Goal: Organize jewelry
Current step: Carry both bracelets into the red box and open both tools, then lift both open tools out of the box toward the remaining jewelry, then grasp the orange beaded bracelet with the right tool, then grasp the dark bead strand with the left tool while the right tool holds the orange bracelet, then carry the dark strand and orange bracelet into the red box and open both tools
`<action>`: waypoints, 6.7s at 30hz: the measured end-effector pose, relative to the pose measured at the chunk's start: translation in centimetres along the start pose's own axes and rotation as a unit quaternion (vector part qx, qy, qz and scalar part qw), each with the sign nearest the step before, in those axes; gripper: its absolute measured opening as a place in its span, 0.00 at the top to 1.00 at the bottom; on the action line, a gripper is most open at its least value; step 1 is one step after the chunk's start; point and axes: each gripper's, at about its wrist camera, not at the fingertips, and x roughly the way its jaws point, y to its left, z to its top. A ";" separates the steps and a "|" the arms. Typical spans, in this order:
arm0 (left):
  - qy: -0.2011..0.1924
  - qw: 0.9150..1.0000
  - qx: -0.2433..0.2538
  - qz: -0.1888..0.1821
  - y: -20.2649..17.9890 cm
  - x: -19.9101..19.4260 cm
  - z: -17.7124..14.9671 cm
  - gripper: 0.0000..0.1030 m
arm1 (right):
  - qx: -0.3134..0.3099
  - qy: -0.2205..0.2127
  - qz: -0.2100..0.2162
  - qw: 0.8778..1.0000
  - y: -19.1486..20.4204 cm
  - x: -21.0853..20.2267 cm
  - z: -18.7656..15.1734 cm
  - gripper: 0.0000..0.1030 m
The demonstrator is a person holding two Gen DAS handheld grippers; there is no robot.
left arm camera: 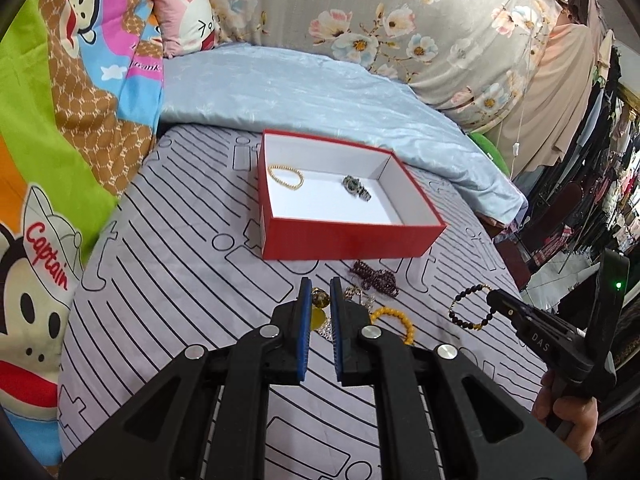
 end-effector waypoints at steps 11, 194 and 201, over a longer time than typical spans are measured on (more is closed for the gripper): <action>-0.048 0.998 0.027 -0.016 -2.1 -1.9 4.5 0.92 | -0.011 -0.022 0.024 0.999 0.5 -1.7 2.1 0.93; 0.040 0.998 0.043 -0.032 -7.8 10.3 0.4 0.94 | 0.025 0.029 0.026 0.999 -0.9 2.4 -1.8 0.94; 0.019 0.999 0.033 -0.029 -6.7 7.2 1.6 0.94 | 0.018 0.002 0.029 0.999 -0.3 0.6 -0.3 0.94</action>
